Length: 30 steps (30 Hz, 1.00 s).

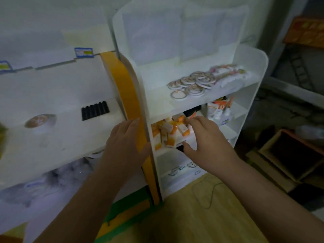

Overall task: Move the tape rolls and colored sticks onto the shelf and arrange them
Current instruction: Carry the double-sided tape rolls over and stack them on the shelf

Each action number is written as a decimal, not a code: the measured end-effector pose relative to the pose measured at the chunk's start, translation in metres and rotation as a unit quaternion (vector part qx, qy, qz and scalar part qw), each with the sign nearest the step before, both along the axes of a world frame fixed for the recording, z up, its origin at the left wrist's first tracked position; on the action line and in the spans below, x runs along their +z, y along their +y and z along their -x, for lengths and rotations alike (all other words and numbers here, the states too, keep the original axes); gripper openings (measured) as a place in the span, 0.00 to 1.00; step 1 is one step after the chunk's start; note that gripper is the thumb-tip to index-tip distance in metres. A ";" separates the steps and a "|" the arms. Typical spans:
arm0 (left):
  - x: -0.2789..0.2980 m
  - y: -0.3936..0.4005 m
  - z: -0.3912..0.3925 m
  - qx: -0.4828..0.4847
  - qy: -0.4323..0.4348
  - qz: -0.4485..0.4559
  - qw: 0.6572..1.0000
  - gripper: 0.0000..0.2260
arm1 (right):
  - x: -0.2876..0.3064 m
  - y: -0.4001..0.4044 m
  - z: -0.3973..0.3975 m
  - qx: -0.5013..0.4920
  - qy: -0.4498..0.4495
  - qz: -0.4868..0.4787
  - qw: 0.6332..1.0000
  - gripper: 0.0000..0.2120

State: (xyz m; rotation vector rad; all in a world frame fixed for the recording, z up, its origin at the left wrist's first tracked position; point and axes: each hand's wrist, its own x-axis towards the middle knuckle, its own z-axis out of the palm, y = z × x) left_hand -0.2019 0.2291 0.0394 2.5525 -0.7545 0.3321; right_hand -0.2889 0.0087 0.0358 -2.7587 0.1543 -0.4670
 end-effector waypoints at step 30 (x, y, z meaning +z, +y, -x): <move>-0.062 -0.259 -0.233 0.002 0.124 -0.034 0.992 0.44 | -0.030 -0.204 -0.141 -0.093 0.062 -0.028 0.993 0.31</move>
